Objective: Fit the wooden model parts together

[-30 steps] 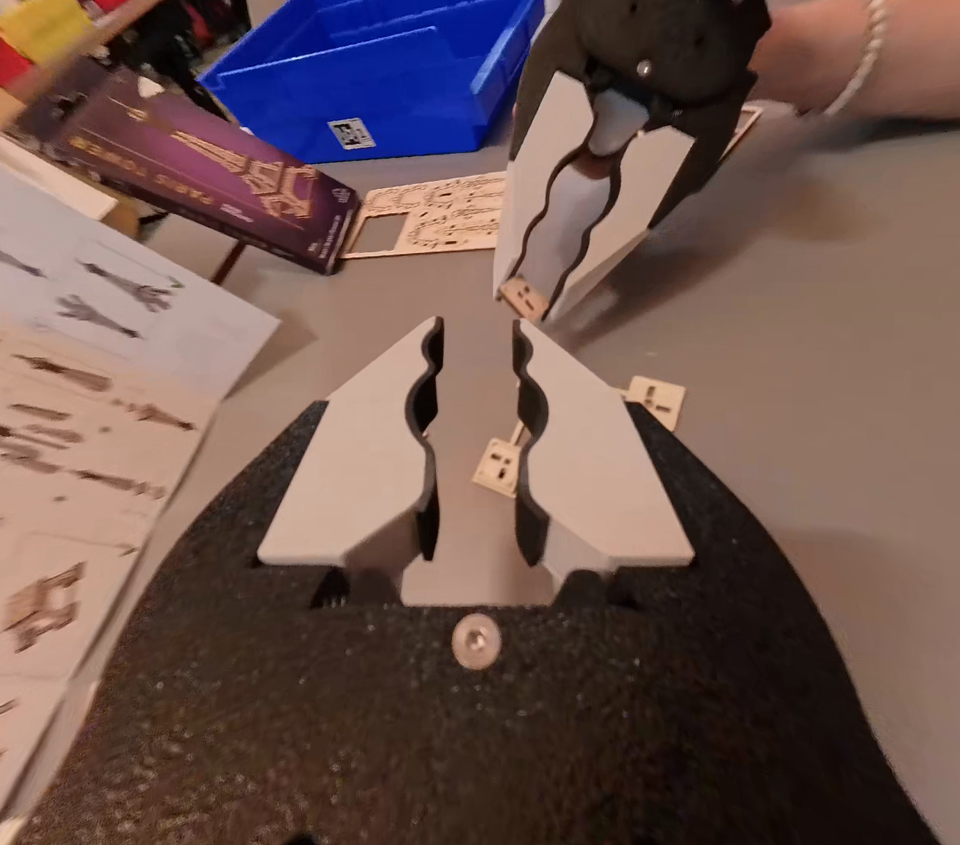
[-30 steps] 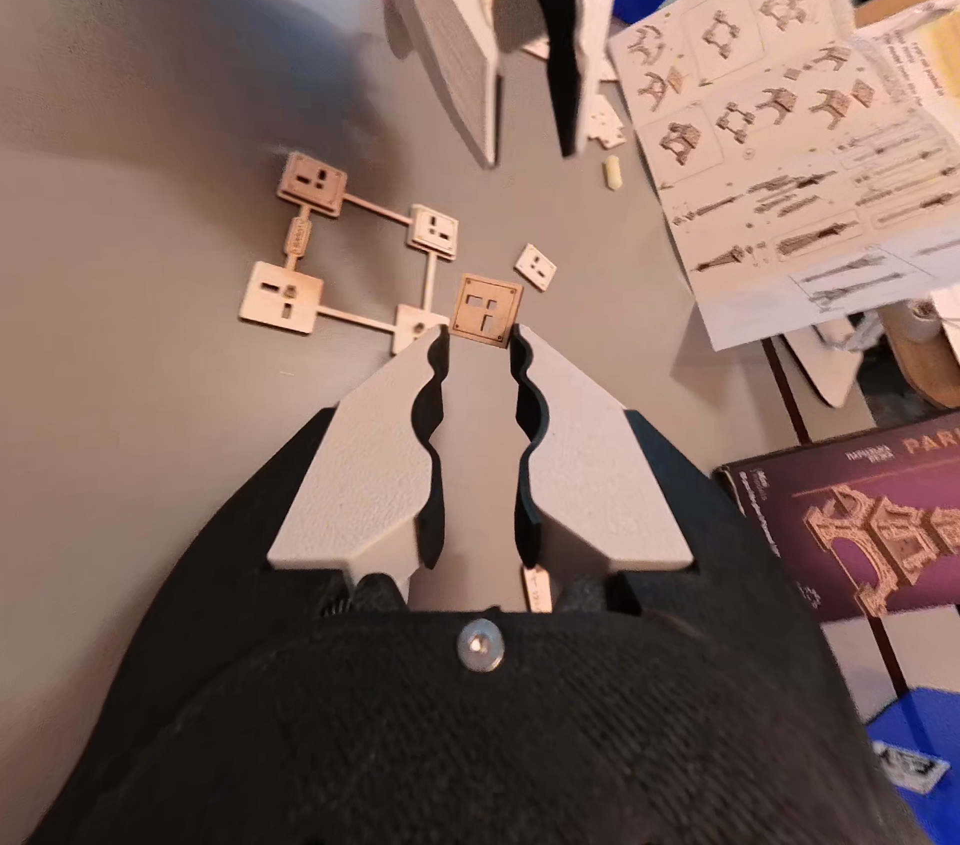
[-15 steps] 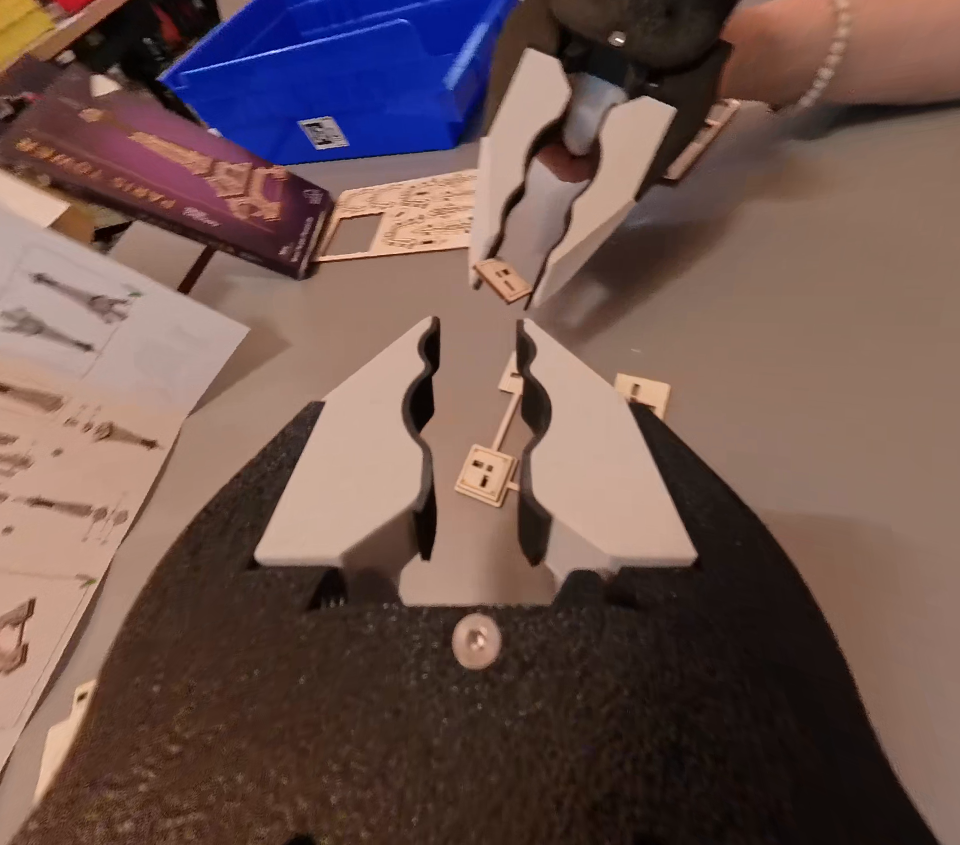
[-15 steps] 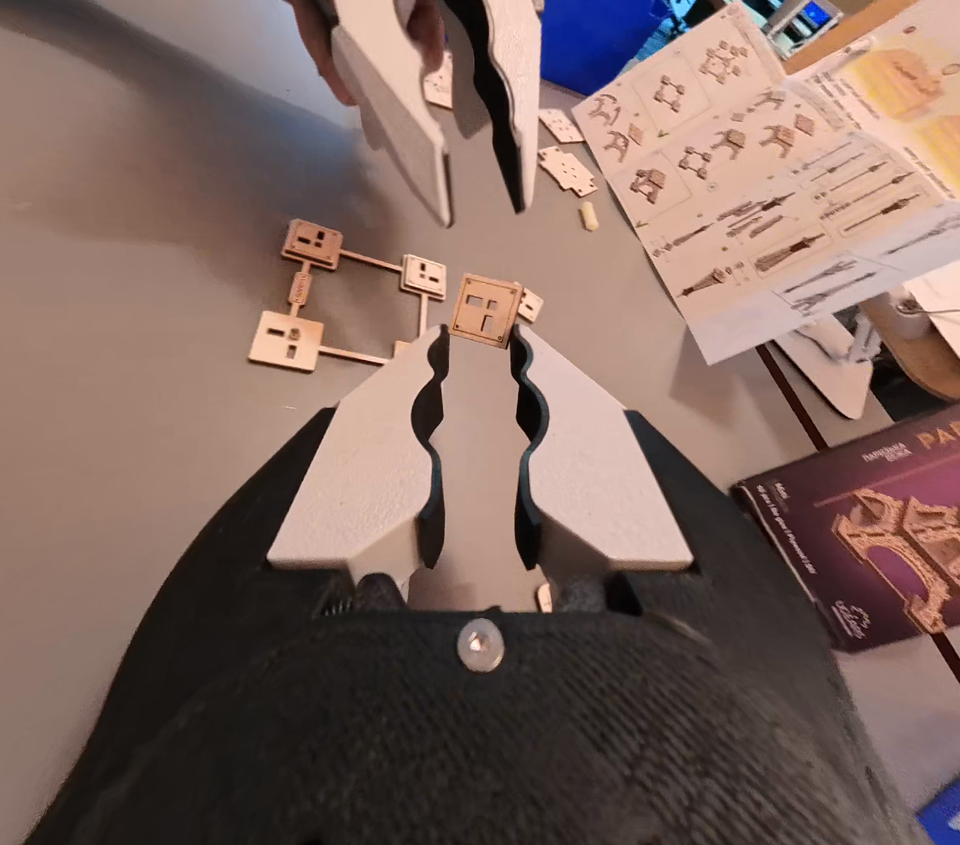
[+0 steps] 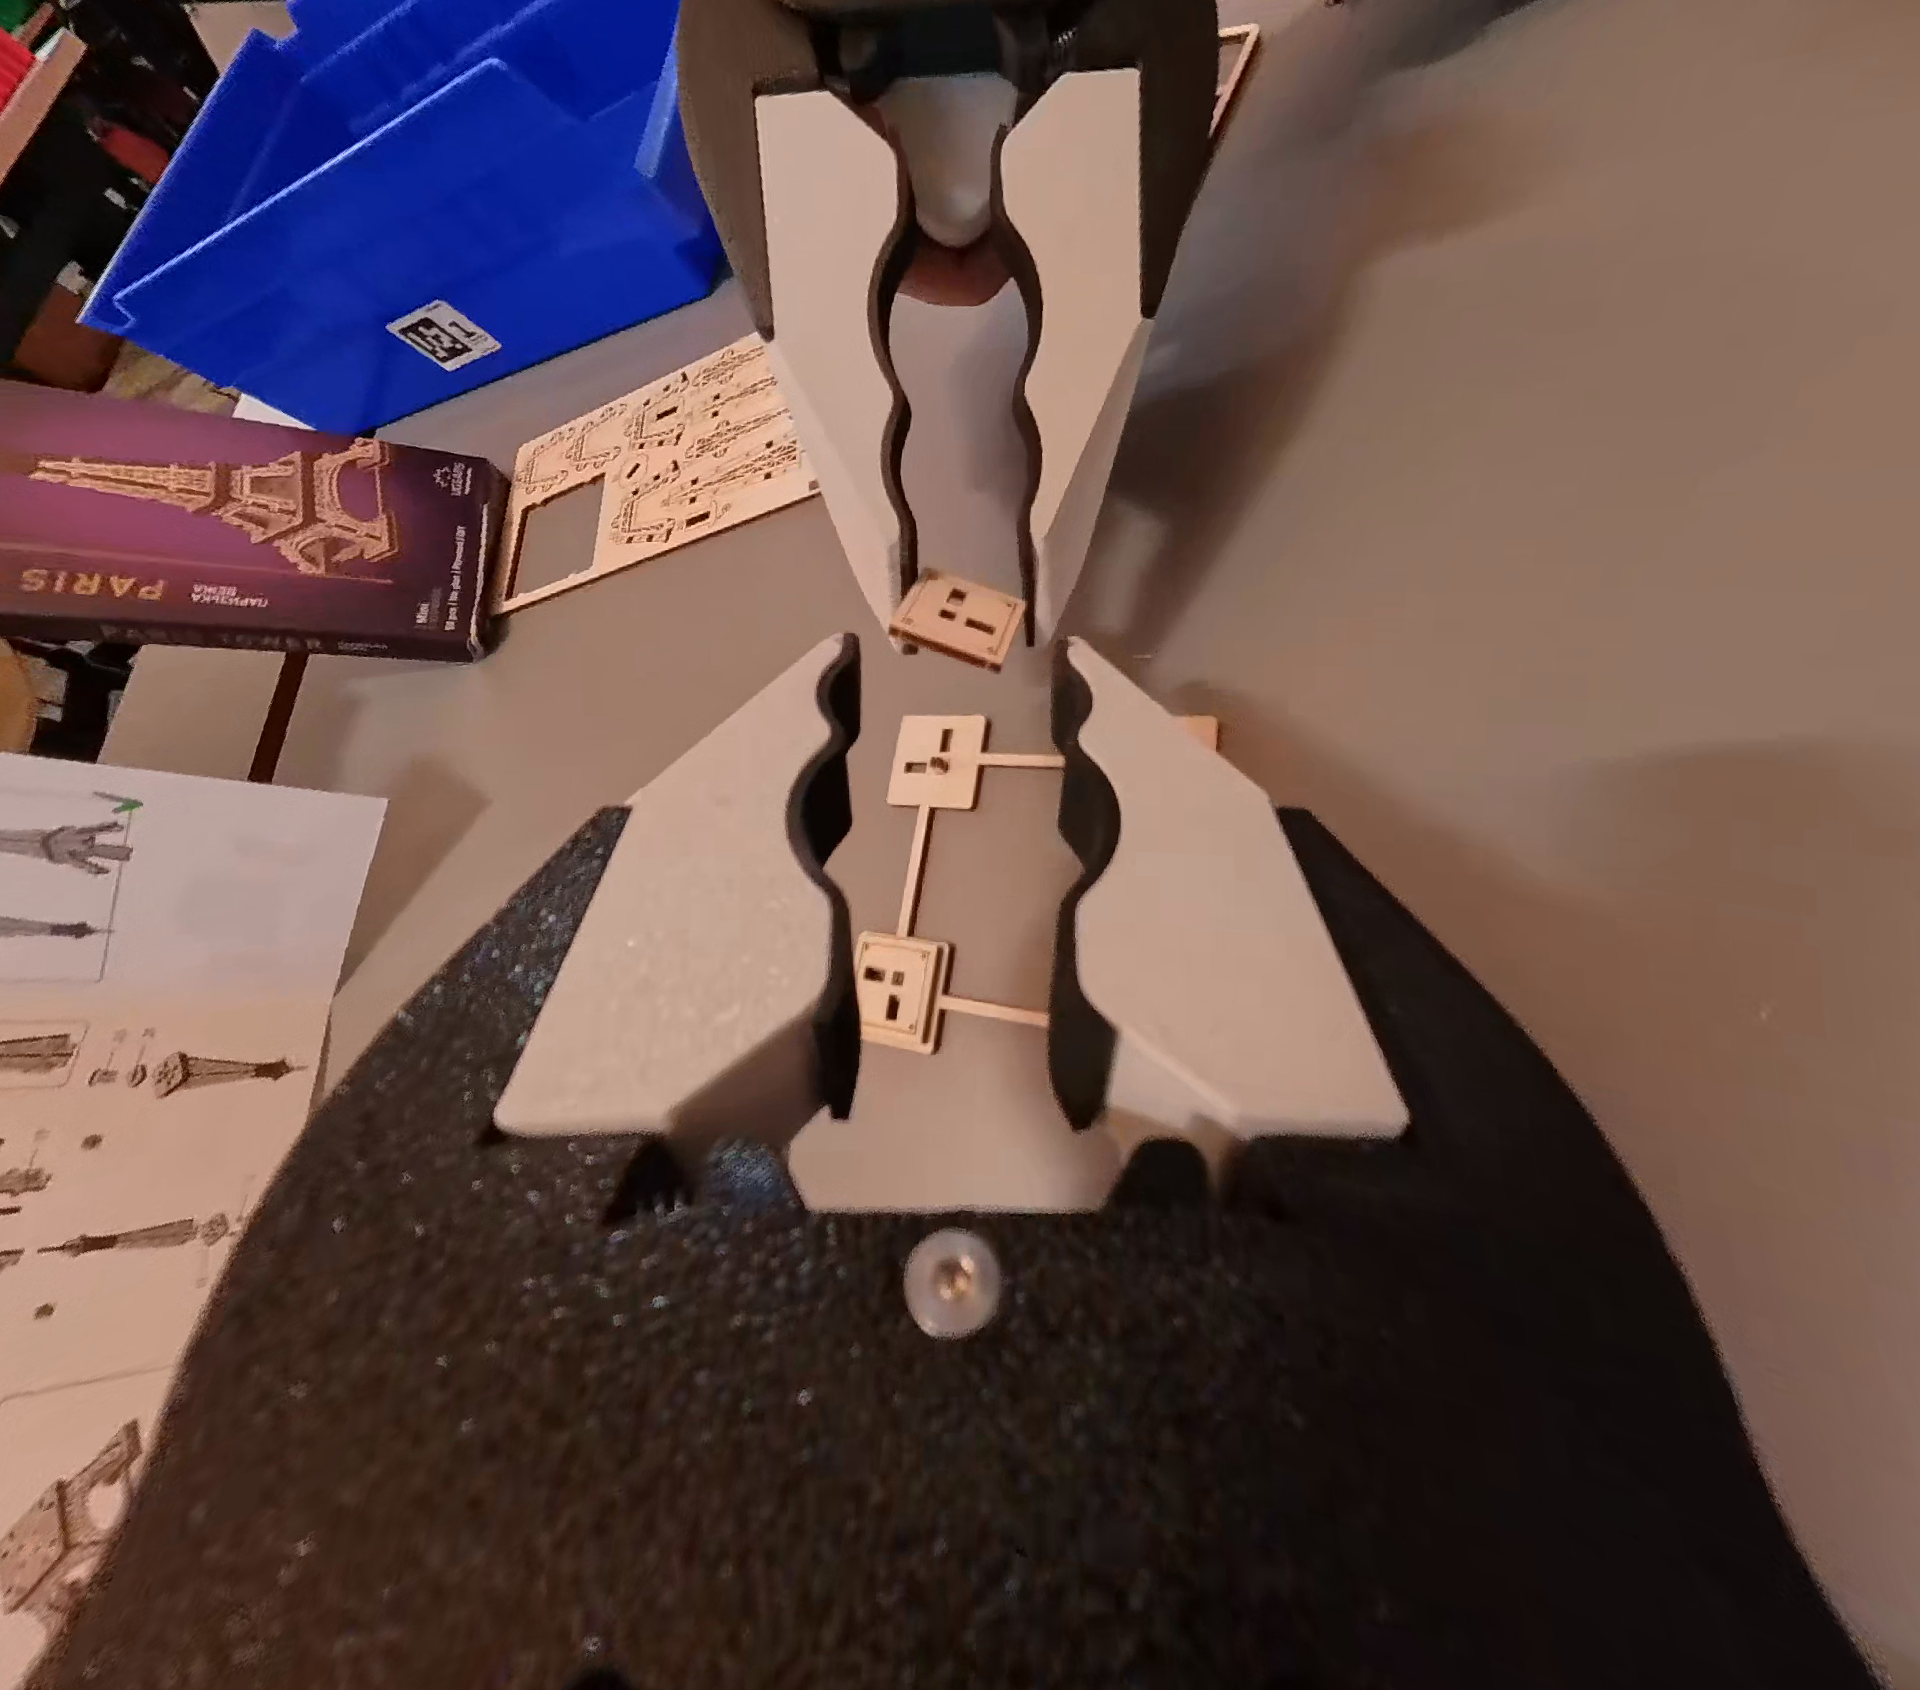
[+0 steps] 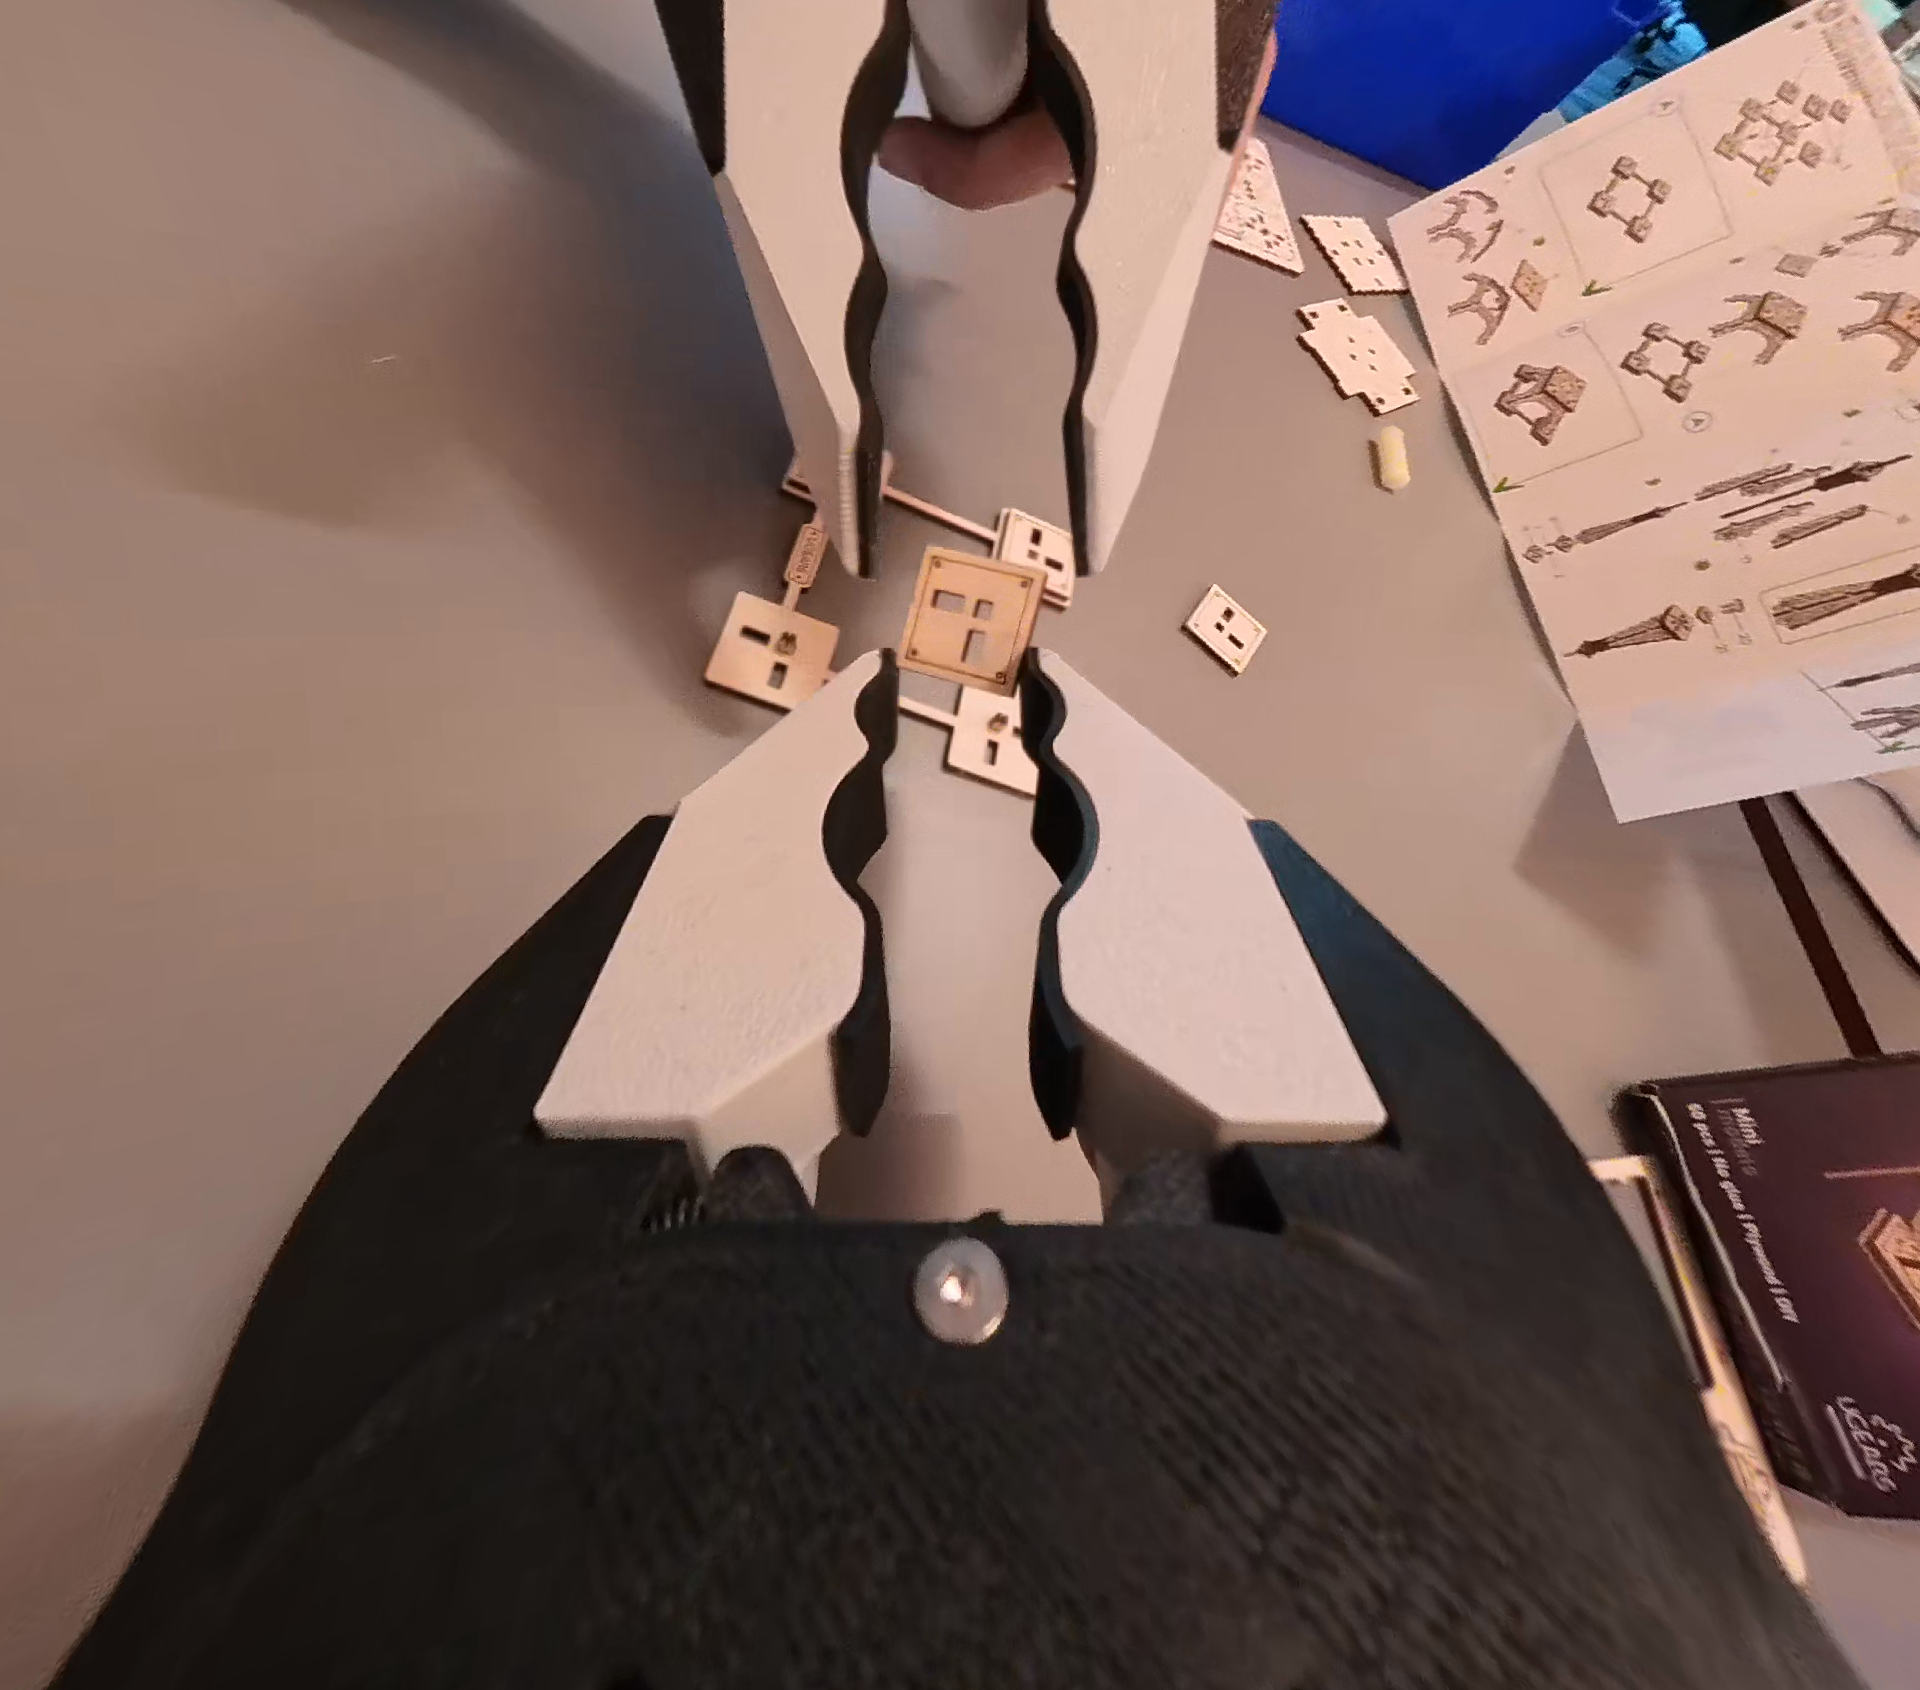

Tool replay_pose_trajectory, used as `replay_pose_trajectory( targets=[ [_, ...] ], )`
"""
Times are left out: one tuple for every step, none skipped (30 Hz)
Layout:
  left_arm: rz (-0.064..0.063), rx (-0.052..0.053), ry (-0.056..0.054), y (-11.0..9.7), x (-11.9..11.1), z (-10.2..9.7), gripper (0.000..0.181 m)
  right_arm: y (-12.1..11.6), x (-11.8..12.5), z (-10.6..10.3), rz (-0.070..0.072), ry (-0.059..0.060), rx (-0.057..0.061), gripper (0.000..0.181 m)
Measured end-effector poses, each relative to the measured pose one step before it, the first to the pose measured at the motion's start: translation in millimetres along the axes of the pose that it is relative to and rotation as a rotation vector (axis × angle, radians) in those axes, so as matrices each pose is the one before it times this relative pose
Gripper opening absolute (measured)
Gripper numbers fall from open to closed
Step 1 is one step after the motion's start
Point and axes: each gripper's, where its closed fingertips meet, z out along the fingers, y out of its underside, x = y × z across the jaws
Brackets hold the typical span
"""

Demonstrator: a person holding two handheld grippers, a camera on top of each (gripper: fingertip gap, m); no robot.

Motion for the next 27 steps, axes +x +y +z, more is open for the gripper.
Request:
replay_pose_trajectory(
  targets=[
    [0.0117, -0.0083, -0.0011, 0.61, 0.53, -0.19, 0.035, 0.10, -1.41, 0.26, -0.0009, -0.0075, 0.0005, 0.022],
    [0.0117, -0.0072, -0.0053, 0.50, -0.41, -0.33, 0.035, 0.10, -1.47, 0.37, 0.0040, -0.0098, 0.0012, 0.022],
    [0.0087, -0.0009, -0.0034, -0.28, -0.09, -0.31, 0.034, -0.25, -1.85, 0.33, 0.0068, -0.0136, 0.0039, 0.022],
    [0.0052, 0.0037, 0.0035, -0.87, 0.96, -0.31, 0.034, -0.53, -1.49, 0.17, 0.0042, -0.0106, 0.0055, 0.022],
    [0.0034, 0.0060, 0.0076, -1.37, 1.69, -0.14, 0.033, -0.41, -0.53, -0.03, 0.0041, -0.0039, 0.0045, 0.022],
    [0.0036, 0.0041, 0.0068, -1.28, 1.55, -0.01, 0.033, -0.43, -0.17, -0.21, 0.0070, -0.0035, 0.0027, 0.022],
    [0.0047, 0.0012, 0.0032, -1.16, 0.91, 0.07, 0.033, -1.30, -0.05, -0.44, 0.0052, -0.0031, 0.0077, 0.022],
    [0.0040, 0.0023, -0.0014, -1.36, 0.11, 0.36, 0.034, -2.32, -0.41, -0.72, 0.0051, -0.0038, 0.0136, 0.022],
    [0.0013, 0.0061, 0.0026, -1.66, 0.77, 0.77, 0.034, -2.30, -0.27, -0.71, 0.0053, -0.0033, 0.0135, 0.022],
    [-0.0007, 0.0069, 0.0062, -1.39, 1.44, 1.21, 0.032, -1.95, -0.40, -0.55, 0.0032, -0.0032, 0.0115, 0.022],
    [0.0012, 0.0007, 0.0011, -0.30, 0.69, 1.39, 0.029, -1.28, -1.13, -0.32, 0.0033, -0.0073, 0.0089, 0.022],
    [0.0037, -0.0067, -0.0076, 1.10, -0.71, 1.11, 0.025, -0.23, -0.84, -0.10, 0.0033, -0.0065, 0.0026, 0.022],
    [0.0038, -0.0083, -0.0015, 1.46, -0.10, 0.59, 0.024, 1.34, -0.84, 0.38, 0.0033, -0.0065, -0.0061, 0.022],
    [-0.0031, -0.0036, 0.0006, 1.01, -0.19, 0.04, 0.024, 0.54, 0.07, 0.63, -0.0017, 0.0012, -0.0001, 0.022],
    [-0.0052, -0.0004, 0.0015, 0.56, -0.25, -0.24, 0.023, -0.15, 0.39, 0.39, -0.0012, 0.0041, 0.0055, 0.022],
    [-0.0036, 0.0023, -0.0034, 0.19, -0.99, -0.29, 0.023, -0.35, 0.46, 0.06, 0.0027, 0.0024, 0.0065, 0.022],
    [-0.0043, 0.0025, -0.0123, 0.06, -2.50, -0.48, 0.023, -0.35, 1.70, -0.65, 0.0012, 0.0096, 0.0048, 0.022],
    [-0.0059, 0.0081, -0.0098, -0.52, -2.23, -0.79, 0.022, -0.77, 2.51, -1.45, -0.0037, 0.0148, 0.0062, 0.021],
    [-0.0098, 0.0165, -0.0061, -1.77, -1.84, -1.20, 0.022, -1.76, 1.93, -1.80, -0.0035, 0.0115, 0.0112, 0.021],
    [-0.0111, 0.0192, -0.0079, -2.28, -2.15, -1.42, 0.022, -2.97, 2.09, -1.79, 0.0025, 0.0108, 0.0179, 0.021],
    [-0.0099, 0.0178, -0.0062, -2.30, -1.92, -1.35, 0.022, -3.38, 1.98, -1.52, 0.0061, 0.0094, 0.0211, 0.021],
    [-0.0089, 0.0149, 0.0008, -2.09, -0.58, -1.28, 0.022, -2.73, 0.90, -0.96, 0.0071, 0.0031, 0.0202, 0.020],
    [-0.0076, 0.0089, 0.0013, -1.12, -0.31, -0.68, 0.022, -1.74, -0.17, -0.50, 0.0077, -0.0042, 0.0152, 0.021],
    [-0.0049, 0.0037, -0.0061, -0.03, -1.14, -0.04, 0.022, -0.85, 1.16, -0.21, -0.0001, 0.0063, 0.0070, 0.020],
    [-0.0017, 0.0021, -0.0028, 0.38, -0.53, 0.29, 0.022, 0.35, 1.10, 0.05, -0.0081, 0.0088, -0.0014, 0.020],
    [-0.0004, 0.0007, -0.0002, 0.73, 0.09, 0.49, 0.022, 1.20, -0.06, 0.28, -0.0083, 0.0020, -0.0065, 0.020],
    [0.0000, -0.0019, -0.0080, 0.79, -1.06, 0.70, 0.022, 1.53, 0.92, 0.42, -0.0050, 0.0066, -0.0083, 0.021]
  ],
)
